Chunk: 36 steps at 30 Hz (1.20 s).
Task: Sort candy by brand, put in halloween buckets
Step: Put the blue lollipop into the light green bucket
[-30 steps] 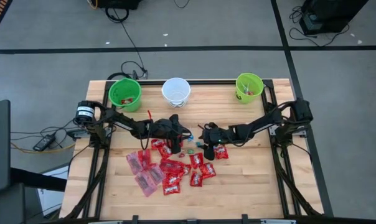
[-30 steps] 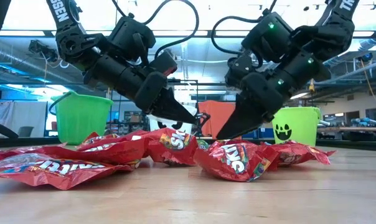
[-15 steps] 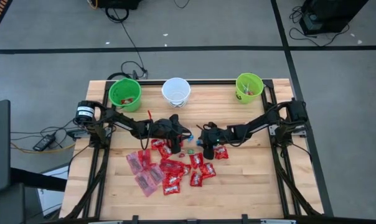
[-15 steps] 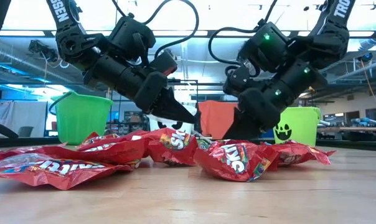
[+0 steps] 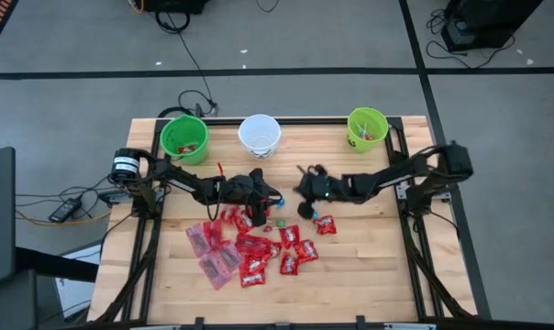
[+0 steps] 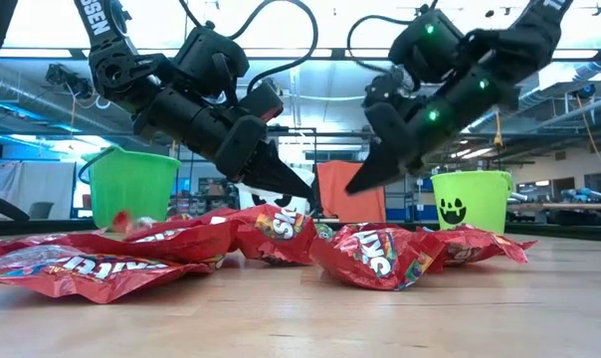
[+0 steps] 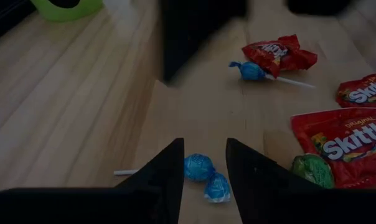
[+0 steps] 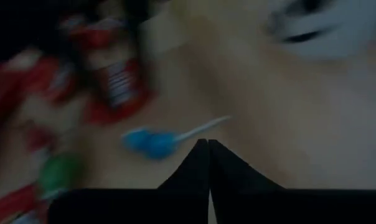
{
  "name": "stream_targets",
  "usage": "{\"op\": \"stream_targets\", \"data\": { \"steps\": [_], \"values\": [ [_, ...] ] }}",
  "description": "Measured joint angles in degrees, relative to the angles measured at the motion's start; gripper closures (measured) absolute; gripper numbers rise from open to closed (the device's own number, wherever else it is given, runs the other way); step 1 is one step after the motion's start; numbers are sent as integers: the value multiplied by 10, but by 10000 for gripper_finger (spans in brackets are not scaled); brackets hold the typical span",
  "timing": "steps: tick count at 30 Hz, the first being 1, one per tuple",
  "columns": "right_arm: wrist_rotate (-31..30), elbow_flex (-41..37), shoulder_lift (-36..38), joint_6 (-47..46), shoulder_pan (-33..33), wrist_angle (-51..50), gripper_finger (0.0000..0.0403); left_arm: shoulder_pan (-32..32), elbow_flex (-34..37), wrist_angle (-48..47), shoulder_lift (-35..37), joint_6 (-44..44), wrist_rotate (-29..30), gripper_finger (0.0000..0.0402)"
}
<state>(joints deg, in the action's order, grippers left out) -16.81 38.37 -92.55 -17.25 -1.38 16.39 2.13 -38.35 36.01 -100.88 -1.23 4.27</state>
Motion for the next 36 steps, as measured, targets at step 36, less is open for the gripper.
{"op": "stream_targets", "data": {
  "steps": [36],
  "values": [
    [-37, 0, 59, -86, 12, -106, 299, 0, -77, -37, -113, 28, 22, 137]
  ]
}}
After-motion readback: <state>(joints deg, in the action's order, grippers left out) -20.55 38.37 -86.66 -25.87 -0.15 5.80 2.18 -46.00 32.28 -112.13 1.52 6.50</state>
